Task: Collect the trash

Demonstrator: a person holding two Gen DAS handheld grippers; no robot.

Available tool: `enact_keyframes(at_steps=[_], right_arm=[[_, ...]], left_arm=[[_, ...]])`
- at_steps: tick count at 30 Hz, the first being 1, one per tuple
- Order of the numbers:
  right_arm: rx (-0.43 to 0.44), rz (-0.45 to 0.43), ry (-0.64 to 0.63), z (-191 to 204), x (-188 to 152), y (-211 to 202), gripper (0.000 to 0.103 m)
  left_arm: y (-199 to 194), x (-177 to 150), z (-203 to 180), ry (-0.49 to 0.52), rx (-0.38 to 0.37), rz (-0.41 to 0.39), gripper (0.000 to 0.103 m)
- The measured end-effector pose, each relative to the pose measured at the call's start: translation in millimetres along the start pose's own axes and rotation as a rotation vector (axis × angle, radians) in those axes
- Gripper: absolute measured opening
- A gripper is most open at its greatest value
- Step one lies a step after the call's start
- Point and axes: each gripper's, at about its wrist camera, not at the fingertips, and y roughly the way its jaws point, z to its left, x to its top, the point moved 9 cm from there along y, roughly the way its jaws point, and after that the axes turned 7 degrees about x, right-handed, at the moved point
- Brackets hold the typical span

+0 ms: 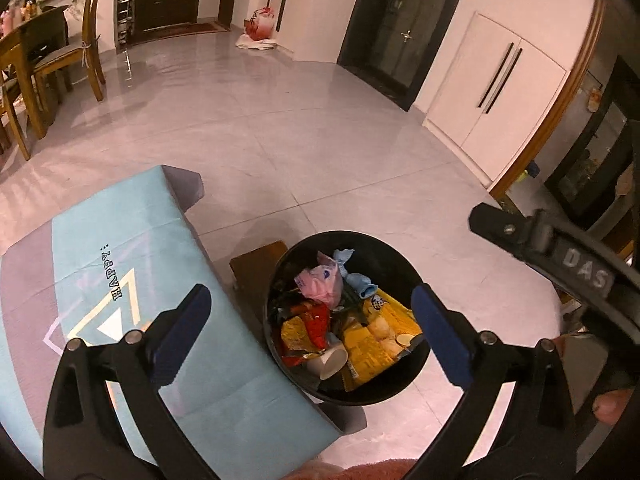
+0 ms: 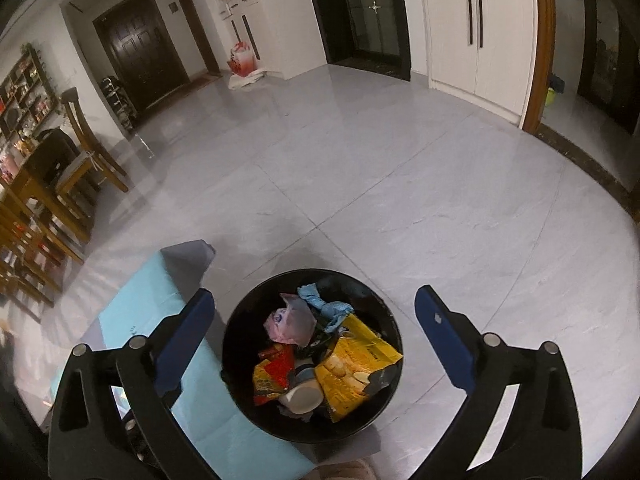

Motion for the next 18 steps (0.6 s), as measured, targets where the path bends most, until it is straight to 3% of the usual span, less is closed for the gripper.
enact_keyframes(at_steps=[5,18], right_arm=[[-0.026,0.011,-0.005,-2.4,-3.4,4.5,0.098],[-0.049,0.017,-0.023,0.9,-7.4,3.9,0.099]], left_arm=[[0.6,-2.7,-0.8,0.015,0.024,0.001,0.100],[-8.7,-3.4,-4.6,0.002,-0.006,0.002,0.100]])
